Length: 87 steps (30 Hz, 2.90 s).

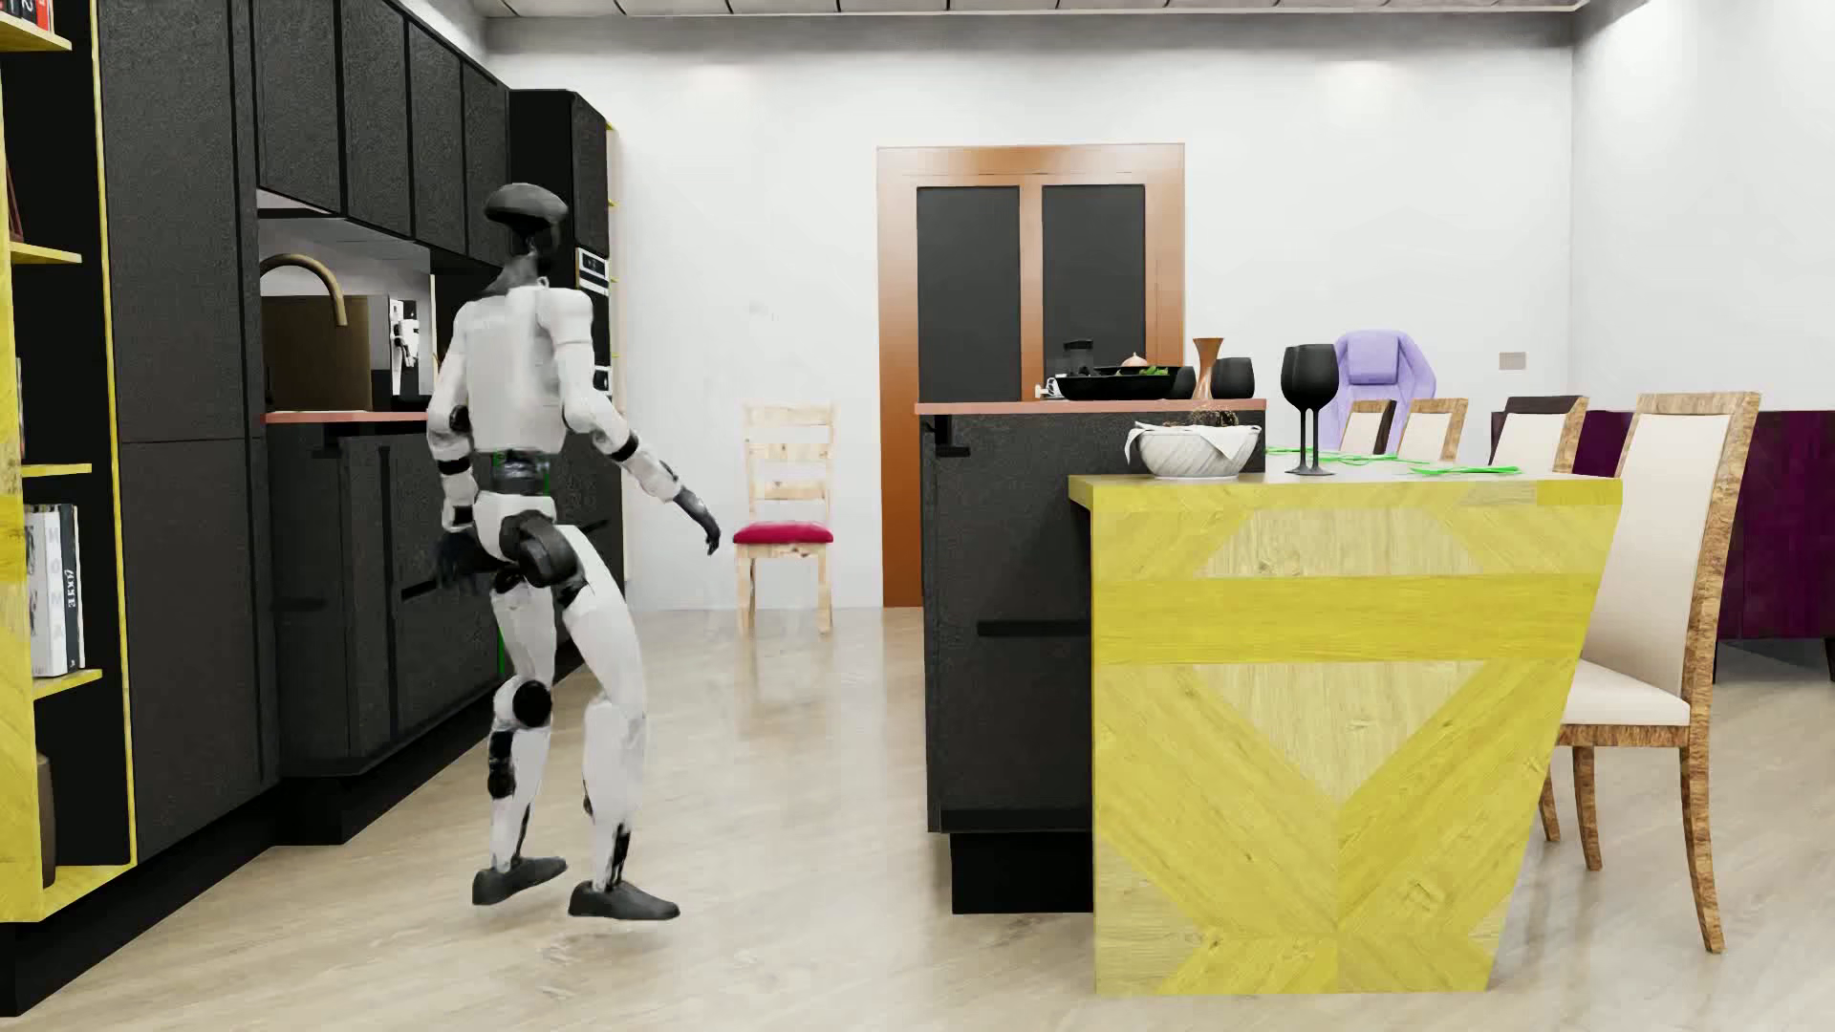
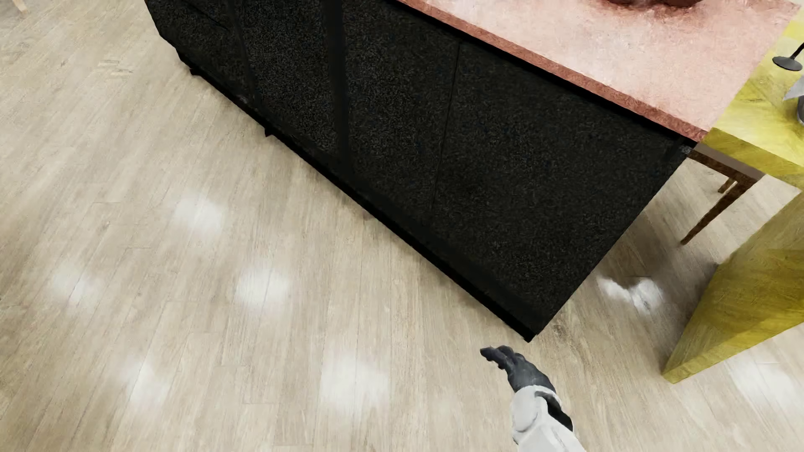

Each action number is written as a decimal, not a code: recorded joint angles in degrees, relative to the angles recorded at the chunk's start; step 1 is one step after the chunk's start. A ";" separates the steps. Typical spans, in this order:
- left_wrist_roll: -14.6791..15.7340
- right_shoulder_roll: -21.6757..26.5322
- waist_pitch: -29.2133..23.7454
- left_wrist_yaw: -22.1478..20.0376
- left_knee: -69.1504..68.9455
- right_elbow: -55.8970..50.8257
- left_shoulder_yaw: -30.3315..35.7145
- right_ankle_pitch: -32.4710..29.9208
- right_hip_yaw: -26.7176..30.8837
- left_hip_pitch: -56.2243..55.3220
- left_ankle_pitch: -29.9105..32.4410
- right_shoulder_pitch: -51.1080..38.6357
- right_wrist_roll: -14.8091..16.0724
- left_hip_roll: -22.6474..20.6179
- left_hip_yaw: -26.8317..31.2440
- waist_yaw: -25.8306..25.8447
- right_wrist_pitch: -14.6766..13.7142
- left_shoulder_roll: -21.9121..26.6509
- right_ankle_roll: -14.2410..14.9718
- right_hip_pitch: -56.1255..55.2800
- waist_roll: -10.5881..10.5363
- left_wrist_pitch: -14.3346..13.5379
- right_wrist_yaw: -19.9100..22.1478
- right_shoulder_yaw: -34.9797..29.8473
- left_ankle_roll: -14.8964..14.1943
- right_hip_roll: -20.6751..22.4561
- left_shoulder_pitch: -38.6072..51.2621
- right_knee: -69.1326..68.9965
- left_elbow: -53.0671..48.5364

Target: Approach chair

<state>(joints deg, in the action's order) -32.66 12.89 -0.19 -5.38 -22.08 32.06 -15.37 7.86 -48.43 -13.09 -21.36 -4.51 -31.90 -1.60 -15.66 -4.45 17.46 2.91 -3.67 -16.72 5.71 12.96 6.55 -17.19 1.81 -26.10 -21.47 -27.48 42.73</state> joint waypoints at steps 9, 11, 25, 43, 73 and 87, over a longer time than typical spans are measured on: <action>-9.23 1.56 -0.47 -0.36 -0.38 21.99 3.02 -0.90 -0.26 -1.98 0.47 12.82 3.85 -2.79 1.03 0.44 4.18 -4.76 0.26 -1.84 1.16 -10.51 -3.67 -6.76 1.21 -3.74 7.79 -2.00 -2.19; -8.24 2.67 -0.27 -0.56 0.24 21.50 1.82 -1.52 1.09 -1.63 0.56 14.94 7.06 -2.23 -0.43 0.91 4.18 -4.36 0.23 -2.39 1.00 -10.33 -0.14 -3.90 1.42 -2.46 8.00 -0.72 -2.73; -11.28 -0.02 0.37 3.06 0.22 9.96 5.53 -3.03 15.04 2.95 -4.76 6.90 0.96 1.36 -13.51 1.65 -0.90 -2.35 1.10 -7.37 -1.36 -5.41 7.79 -7.16 2.17 3.90 12.07 -0.92 0.06; -2.93 -0.69 1.13 -4.94 0.57 4.74 1.30 -0.57 47.93 0.81 -9.85 -0.46 2.59 -6.61 2.60 2.67 -1.02 -2.82 3.11 -26.82 -6.73 -10.83 -0.32 -7.24 8.41 17.54 -1.17 -33.57 -6.83; -0.65 5.48 -5.66 -8.73 -10.12 -11.82 6.73 -7.77 49.79 -16.09 2.23 8.15 0.57 -0.70 4.32 1.22 1.09 -0.42 5.74 -7.15 -2.60 -8.99 2.07 5.01 1.30 14.76 4.75 -50.06 -3.69; 7.10 -4.05 -2.47 -7.87 -54.69 17.45 24.88 5.82 38.22 -9.92 18.54 19.51 -5.95 12.01 11.00 6.98 5.71 7.07 0.41 -14.61 -8.51 -5.61 -17.23 -1.96 -0.23 23.67 11.09 -6.95 -13.42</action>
<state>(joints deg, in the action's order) -25.56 8.84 -2.66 -13.25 -76.77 49.52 9.50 13.68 -10.21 -23.02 -2.83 15.00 -37.85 10.41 -4.66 2.53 23.17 9.98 -3.27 -31.33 -2.80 7.35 -10.68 -19.15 1.58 -2.42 -10.38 -34.43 29.31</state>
